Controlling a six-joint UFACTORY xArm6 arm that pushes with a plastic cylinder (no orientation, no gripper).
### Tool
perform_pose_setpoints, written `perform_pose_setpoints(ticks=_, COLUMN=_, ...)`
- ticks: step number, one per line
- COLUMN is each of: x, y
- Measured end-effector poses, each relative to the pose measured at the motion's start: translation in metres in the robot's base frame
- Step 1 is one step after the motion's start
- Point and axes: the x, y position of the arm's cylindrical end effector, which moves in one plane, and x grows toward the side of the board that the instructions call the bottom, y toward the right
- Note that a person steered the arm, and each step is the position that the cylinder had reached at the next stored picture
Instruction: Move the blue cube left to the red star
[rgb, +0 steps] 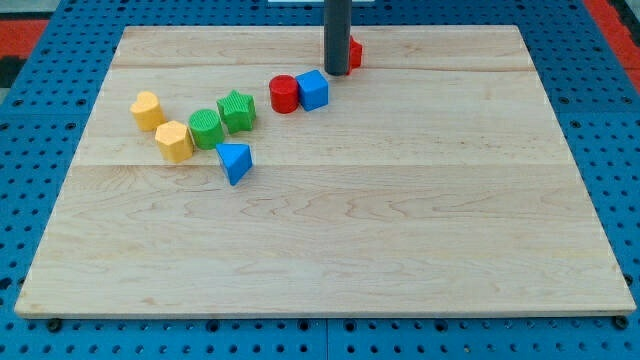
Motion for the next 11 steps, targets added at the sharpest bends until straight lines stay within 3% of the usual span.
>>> perform_pose_setpoints(ticks=1, x=0.069, y=0.009)
perform_pose_setpoints(ticks=2, x=0.17, y=0.01)
perform_pose_setpoints(ticks=3, x=0.24, y=-0.095)
perform_pose_setpoints(ticks=4, x=0.219, y=-0.15)
perform_pose_setpoints(ticks=5, x=0.187, y=-0.146)
perform_pose_setpoints(ticks=7, x=0.16, y=-0.077)
perform_pose_setpoints(ticks=9, x=0.167, y=-0.052)
perform_pose_setpoints(ticks=11, x=0.07, y=-0.032)
